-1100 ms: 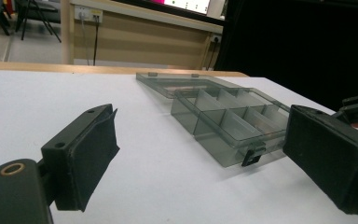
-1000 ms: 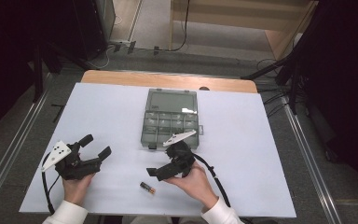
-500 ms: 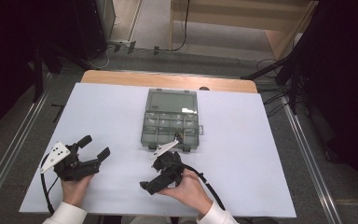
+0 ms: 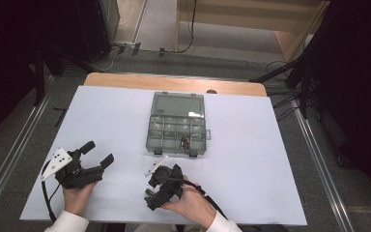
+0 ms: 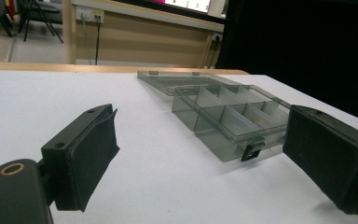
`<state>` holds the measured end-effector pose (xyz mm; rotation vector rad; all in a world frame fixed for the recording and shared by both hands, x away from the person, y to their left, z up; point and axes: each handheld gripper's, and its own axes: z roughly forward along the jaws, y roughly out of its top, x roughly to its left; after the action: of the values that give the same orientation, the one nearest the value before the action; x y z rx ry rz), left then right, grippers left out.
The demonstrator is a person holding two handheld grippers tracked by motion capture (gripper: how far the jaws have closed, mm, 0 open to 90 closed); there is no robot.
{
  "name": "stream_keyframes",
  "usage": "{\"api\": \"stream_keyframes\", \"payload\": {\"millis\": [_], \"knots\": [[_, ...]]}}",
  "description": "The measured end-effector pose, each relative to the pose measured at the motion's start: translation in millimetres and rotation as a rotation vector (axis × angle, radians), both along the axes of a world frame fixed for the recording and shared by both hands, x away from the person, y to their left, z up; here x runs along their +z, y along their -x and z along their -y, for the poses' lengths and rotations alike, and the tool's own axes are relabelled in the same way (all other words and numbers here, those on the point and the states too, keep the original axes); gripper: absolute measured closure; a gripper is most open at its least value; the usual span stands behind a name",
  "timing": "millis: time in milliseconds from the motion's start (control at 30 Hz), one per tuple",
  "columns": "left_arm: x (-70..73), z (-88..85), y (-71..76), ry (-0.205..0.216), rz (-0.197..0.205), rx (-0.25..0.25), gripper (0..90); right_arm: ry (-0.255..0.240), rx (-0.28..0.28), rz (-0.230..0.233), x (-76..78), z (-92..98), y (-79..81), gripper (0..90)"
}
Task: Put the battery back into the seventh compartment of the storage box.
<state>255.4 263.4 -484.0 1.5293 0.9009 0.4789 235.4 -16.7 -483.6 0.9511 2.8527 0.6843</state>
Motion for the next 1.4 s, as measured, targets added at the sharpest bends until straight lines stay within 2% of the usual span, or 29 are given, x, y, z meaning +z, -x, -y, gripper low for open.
{"api": "stream_keyframes", "payload": {"millis": [67, 133, 233, 333, 433, 667, 800, 867, 1033, 1233, 1400], "knots": [[0.0, 0.2, 0.0, -0.001, 0.000, -0.002, 9.6, 0.016, 0.019, -0.016, -0.7, -2.6, 1.9, 18.9], [-0.1, 0.2, -0.1, -0.004, -0.002, -0.003, 9.6, 0.028, 0.024, -0.009, 0.5, -4.3, 3.4, 25.1], [-0.4, 0.4, -0.4, -0.005, -0.003, -0.005, 9.6, 0.027, 0.025, -0.002, 3.4, -4.9, 4.4, 34.6], [-0.5, 0.5, -0.5, -0.007, -0.005, -0.004, 9.6, 0.019, 0.042, -0.024, 5.3, -4.8, 3.8, 46.1], [-0.5, 0.5, -0.4, -0.008, -0.005, -0.003, 9.6, 0.027, 0.050, -0.037, 6.4, -6.5, 4.6, 54.0], [-0.5, 0.1, 0.1, -0.009, -0.004, -0.001, 9.6, 0.060, 0.057, -0.052, 4.4, -12.1, 5.2, 66.3], [-0.6, -0.2, 0.3, -0.007, -0.004, 0.000, 9.6, 0.093, 0.057, -0.023, 4.2, -14.4, 7.1, 72.8], [-0.5, -0.2, 0.4, -0.005, -0.003, 0.000, 9.6, 0.102, 0.051, -0.022, 5.1, -14.7, 7.8, 77.3], [-0.6, -0.5, 0.5, -0.003, -0.003, 0.000, 9.6, 0.108, 0.047, -0.007, 5.9, -14.6, 8.7, 78.0], [-1.0, -0.4, 0.6, -0.004, -0.007, 0.001, 9.6, 0.053, 0.035, -0.025, 12.0, -10.2, 7.5, 78.0], [-1.1, -0.8, 0.5, -0.006, -0.008, 0.005, 9.6, 0.014, 0.029, -0.013, 20.9, -4.0, 6.6, 78.0]]}}
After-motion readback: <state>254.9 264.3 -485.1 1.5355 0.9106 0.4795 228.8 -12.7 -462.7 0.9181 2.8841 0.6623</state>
